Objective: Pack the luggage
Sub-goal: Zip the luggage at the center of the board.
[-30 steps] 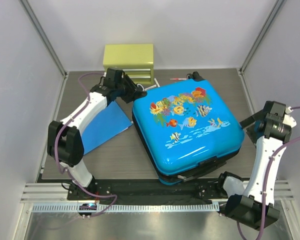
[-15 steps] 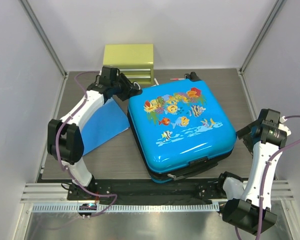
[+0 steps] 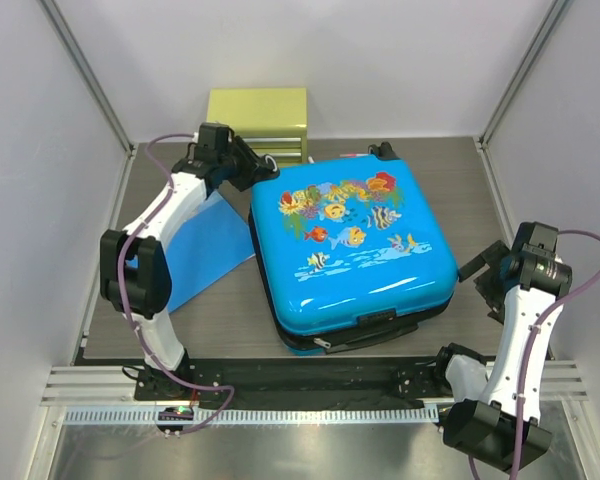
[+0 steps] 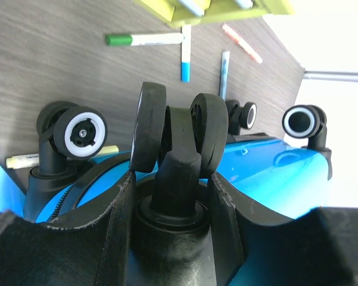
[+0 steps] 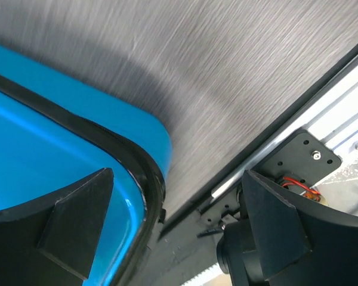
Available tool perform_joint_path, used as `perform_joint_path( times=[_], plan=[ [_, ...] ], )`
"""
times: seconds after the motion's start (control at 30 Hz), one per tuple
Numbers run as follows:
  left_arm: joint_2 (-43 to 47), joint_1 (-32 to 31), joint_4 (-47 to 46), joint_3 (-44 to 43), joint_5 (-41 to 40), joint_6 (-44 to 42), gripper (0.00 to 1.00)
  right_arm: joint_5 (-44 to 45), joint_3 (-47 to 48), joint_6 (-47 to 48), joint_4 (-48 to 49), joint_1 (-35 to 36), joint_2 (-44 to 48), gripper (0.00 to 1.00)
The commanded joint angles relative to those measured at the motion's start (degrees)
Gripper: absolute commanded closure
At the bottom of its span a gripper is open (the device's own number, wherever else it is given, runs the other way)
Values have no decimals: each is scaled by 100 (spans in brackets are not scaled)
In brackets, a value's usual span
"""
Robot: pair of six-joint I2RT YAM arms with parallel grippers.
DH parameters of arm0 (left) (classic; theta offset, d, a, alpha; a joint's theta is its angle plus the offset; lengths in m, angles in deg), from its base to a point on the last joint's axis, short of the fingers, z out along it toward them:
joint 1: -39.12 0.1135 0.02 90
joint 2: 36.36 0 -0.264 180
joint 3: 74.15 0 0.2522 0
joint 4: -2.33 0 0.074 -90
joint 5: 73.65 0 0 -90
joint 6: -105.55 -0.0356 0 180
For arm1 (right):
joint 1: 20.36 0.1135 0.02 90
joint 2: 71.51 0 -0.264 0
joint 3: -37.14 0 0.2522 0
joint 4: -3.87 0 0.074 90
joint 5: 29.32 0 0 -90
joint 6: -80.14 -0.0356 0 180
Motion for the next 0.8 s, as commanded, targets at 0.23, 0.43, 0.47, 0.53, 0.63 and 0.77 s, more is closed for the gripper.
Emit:
perform_joint_path(
  times=[0.23, 0.43, 0.47, 0.53, 0.63, 0.77],
  plan=[
    [-247, 235, -804, -288, -1244, 731, 100, -1448, -63, 656, -1281, 242, -245, 6],
    [-107, 226, -866, -130, -1658, 873, 100, -1729, -45, 603, -1202, 603, -254, 7],
    [-89, 235, -866, -121, -1711, 881, 100, -1773, -28, 586, -1167, 638, -254, 7],
    [-71, 235, -866, -77, -1773, 881, 100, -1966, -36, 542, -1115, 752, -263, 8],
    [-19, 235, -883, -7, -1729, 908, 100, -2019, -115, 393, -896, 936, -280, 8],
    [183, 226, -971, 248, -1606, 925, 100, -1932, -203, -55, -378, 1113, -359, 8]
  ],
)
